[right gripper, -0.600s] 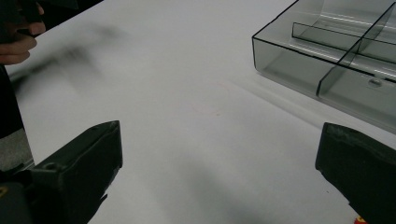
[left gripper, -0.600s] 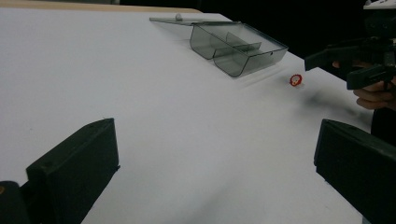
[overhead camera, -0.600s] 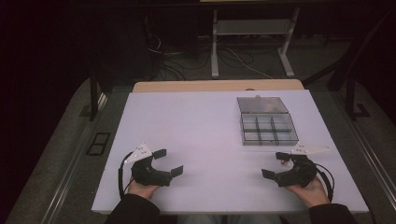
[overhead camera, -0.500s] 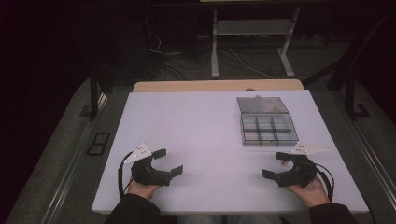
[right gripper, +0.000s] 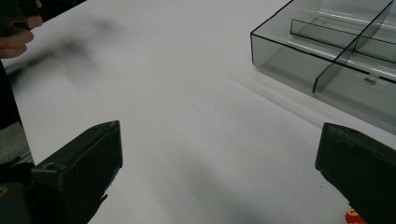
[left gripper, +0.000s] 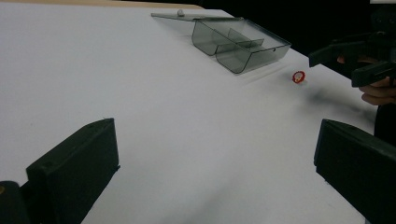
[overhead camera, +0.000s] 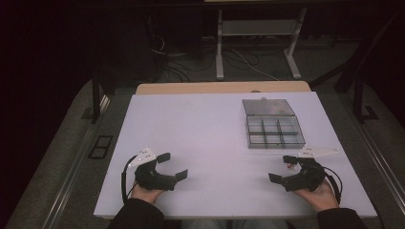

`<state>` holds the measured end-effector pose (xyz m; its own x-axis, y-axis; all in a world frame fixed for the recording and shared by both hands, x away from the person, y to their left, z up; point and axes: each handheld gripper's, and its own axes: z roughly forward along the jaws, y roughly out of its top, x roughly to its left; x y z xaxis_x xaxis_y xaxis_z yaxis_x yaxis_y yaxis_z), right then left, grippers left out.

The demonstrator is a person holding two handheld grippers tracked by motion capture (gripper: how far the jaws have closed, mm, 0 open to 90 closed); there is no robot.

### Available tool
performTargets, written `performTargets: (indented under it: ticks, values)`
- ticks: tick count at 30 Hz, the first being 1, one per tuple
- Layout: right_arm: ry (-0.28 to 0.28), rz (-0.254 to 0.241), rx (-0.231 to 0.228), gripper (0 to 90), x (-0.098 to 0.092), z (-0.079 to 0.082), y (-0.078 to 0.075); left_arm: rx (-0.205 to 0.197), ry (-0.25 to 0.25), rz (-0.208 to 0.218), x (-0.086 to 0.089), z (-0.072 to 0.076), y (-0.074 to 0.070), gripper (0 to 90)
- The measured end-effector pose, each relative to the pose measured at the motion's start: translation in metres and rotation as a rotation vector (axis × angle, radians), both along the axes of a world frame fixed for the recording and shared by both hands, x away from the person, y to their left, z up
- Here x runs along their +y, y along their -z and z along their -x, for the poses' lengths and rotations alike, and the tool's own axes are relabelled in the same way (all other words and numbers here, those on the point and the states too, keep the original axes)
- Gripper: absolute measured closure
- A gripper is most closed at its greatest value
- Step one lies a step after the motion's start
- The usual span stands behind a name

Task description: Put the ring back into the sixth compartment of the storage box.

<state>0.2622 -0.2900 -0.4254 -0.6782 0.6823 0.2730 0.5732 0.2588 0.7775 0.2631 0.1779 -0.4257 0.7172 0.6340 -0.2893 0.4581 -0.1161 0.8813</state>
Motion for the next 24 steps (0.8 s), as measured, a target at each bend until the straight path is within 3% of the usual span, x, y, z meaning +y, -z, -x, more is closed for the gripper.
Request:
performTargets:
  ticks: [24]
  values:
    - [-0.011, 0.065, 0.009, 0.7, -0.013, -0.004, -0.018, 0.013, 0.032, -0.014, -0.007, 0.001, 0.001, 0.0]
